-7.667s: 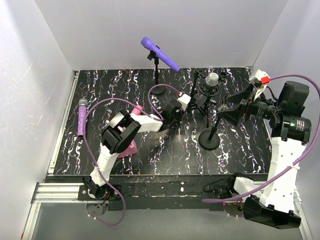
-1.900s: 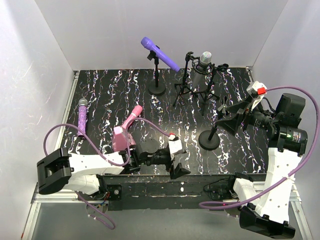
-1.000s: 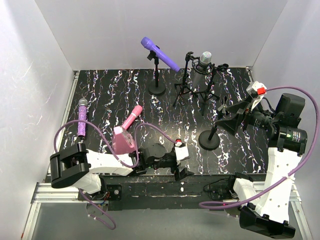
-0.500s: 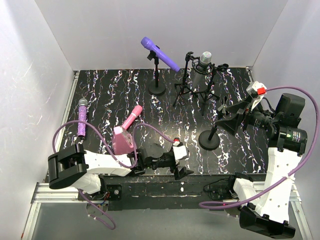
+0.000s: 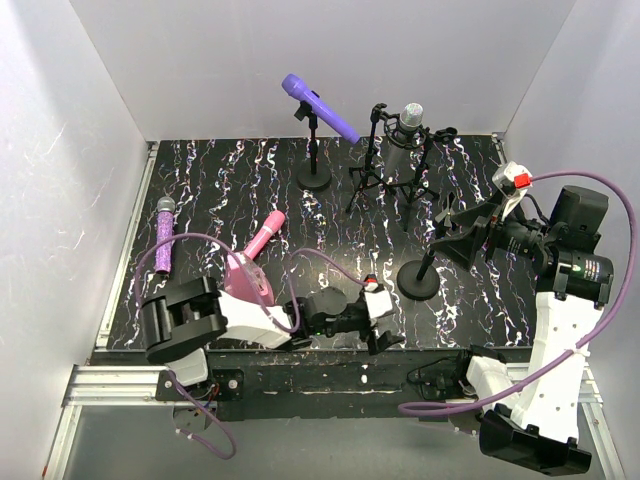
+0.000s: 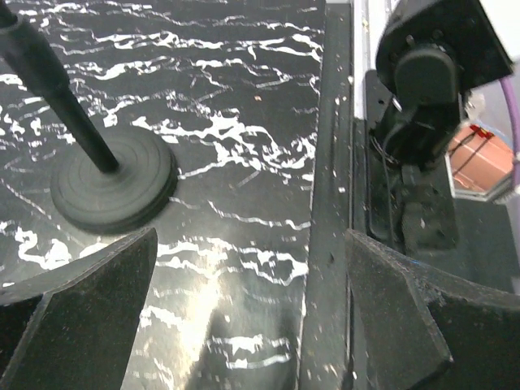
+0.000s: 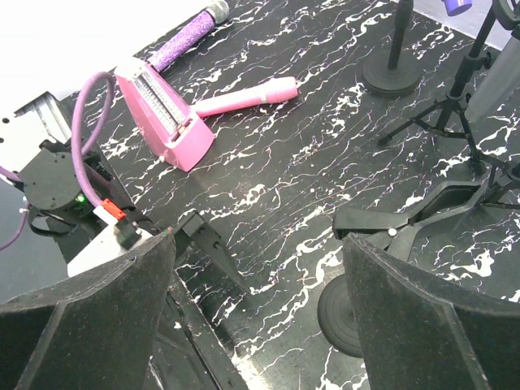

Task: Attach the microphones to the stand

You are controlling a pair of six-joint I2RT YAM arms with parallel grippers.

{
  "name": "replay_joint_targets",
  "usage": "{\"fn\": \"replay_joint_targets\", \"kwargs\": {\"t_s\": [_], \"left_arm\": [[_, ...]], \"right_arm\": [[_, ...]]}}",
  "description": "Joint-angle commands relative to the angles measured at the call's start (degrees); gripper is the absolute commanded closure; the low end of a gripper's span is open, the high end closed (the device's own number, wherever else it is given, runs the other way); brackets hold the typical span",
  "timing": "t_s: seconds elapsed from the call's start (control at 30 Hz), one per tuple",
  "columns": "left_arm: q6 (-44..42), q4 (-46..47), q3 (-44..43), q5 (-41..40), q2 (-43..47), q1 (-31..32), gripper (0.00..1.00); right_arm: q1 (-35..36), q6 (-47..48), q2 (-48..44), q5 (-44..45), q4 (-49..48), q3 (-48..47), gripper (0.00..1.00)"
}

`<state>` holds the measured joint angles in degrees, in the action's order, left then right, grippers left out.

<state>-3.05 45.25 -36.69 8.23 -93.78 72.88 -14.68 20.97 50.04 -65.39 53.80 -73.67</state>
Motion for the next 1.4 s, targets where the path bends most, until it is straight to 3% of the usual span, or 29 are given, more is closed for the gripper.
{"fn": "replay_joint_targets", "kwargs": {"t_s": [0.0, 0.17, 0.57, 0.77, 0.93, 1.03, 1.2, 1.27, 1.33, 1.37], "left_arm": [[-2.0, 6.8, -6.5, -3.5, -4.2, 0.2, 0.02], [-4.5, 9.1, -11.6, -9.9, -8.7, -1.0, 0.02], [-0.6, 8.6, -25.8, -3.7, -17.4, -6.8, 0.13], [-2.0, 4.9, -32.9, -6.7, -21.4, -7.0, 0.24], [-4.4, 2.6, -36.5, -10.8, -23.7, -7.1, 0.38], [-4.9, 2.3, -38.1, -12.1, -24.5, -7.1, 0.52], [-5.0, 1.5, -40.6, -13.4, -25.8, -7.2, 0.62], [-5.0, 1.0, -41.3, -13.5, -26.2, -7.2, 0.76], [-4.9, 0.7, -41.1, -11.8, -25.5, -7.5, 0.99], [-4.8, 0.7, -40.2, -10.7, -24.6, -7.7, 1.00]], "right_arm": [[-0.4, 0.3, -0.6, -1.5, -1.7, -0.2, 0.09], [-0.5, 0.3, -0.5, -1.1, -1.3, -1.1, 0.09], [-5.5, -11.0, 0.8, 0.2, -7.0, -6.3, 0.12], [-6.6, -12.7, 0.6, -1.2, -8.4, -5.9, 0.12], [-6.7, -12.9, 0.1, -1.6, -8.9, -4.9, 0.12], [-6.8, -12.7, 0.1, -1.8, -9.1, -4.5, 0.12], [-6.8, -12.8, 0.0, -2.0, -9.2, -4.0, 0.12], [-6.8, -12.6, -0.2, -2.0, -9.2, -3.9, 0.12], [-6.9, -12.6, -0.3, -1.9, -9.2, -3.9, 0.12], [-6.9, -12.6, -0.2, -1.9, -9.2, -4.0, 0.11]]}}
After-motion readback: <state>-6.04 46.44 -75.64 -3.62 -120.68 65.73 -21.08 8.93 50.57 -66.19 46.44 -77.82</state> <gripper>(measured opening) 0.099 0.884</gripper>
